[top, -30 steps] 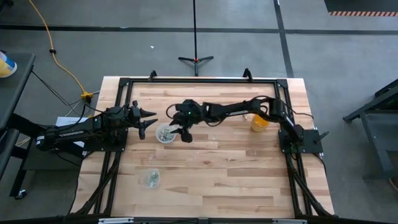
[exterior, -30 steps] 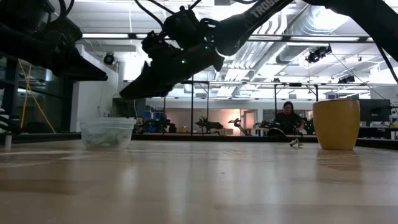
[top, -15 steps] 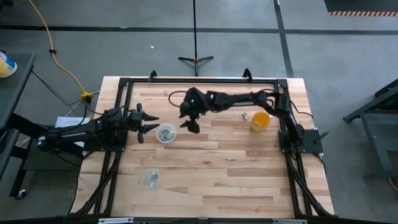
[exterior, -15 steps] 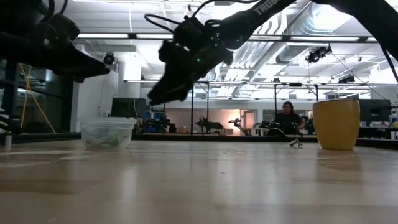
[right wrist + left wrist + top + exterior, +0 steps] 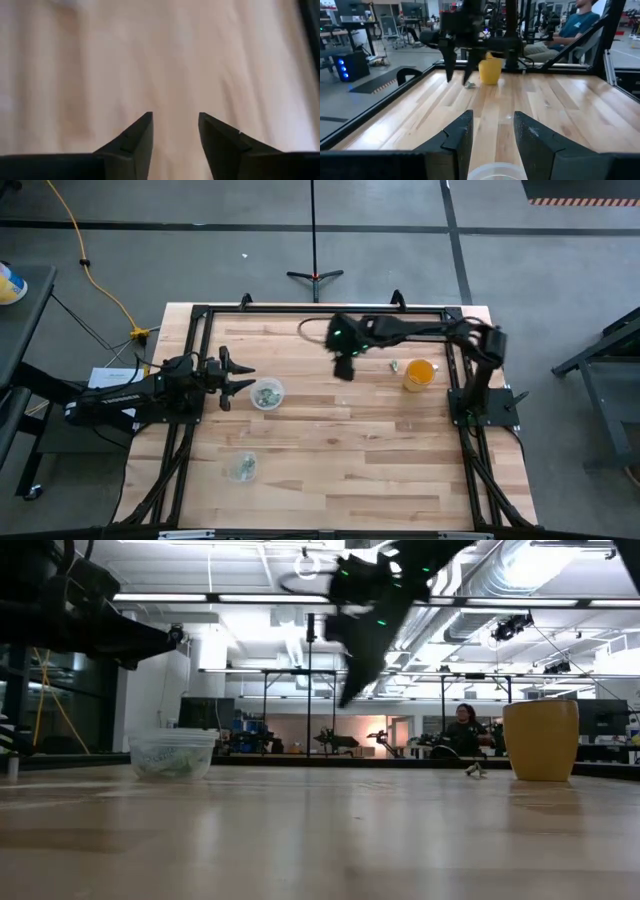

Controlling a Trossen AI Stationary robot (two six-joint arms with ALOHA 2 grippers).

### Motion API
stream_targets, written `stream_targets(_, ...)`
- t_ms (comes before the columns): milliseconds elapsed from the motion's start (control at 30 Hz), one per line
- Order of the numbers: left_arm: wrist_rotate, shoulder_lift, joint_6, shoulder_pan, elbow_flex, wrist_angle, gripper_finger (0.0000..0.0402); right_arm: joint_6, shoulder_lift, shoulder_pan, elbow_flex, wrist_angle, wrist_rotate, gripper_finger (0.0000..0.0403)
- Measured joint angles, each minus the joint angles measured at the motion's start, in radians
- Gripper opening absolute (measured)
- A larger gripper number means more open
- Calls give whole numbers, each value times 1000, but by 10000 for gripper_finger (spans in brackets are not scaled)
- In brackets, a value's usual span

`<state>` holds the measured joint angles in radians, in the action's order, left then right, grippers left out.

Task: Pick and place Stevia / Truvia into bins
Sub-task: Put the stevia packet in the top transparent container

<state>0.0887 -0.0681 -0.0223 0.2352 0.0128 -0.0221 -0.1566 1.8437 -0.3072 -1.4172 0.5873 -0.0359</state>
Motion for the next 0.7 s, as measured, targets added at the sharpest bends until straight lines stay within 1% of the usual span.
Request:
stream_targets(67, 0, 0, -9, 0, 0, 0, 177, 41, -58, -39, 78, 16, 54, 138)
stream_targets(133, -1, 0, -17, 0, 0, 0, 177, 70, -115, -84, 154, 18, 83, 131)
stream_targets(200, -2, 0, -24, 0, 0, 0, 177, 135, -159, -129, 215, 21, 145, 127)
stream_targets(267, -12, 0, -26, 0, 0, 0, 177, 221, -178, -170, 260, 32, 223, 126)
stream_targets(300, -15, 0, -26, 0, 0, 1, 177, 250, -180, -189, 272, 58, 240, 127)
stream_targets(367, -17, 0, -26, 0, -1, 2, 177, 268, -180, -220, 291, 128, 234, 133)
stream_targets(467, -18, 0, -26, 0, -1, 2, 177, 287, -167, -243, 307, 185, 211, 152)
stream_targets(700, -21, 0, -18, 0, -1, 2, 177, 310, -127, -242, 309, 349, 198, 212)
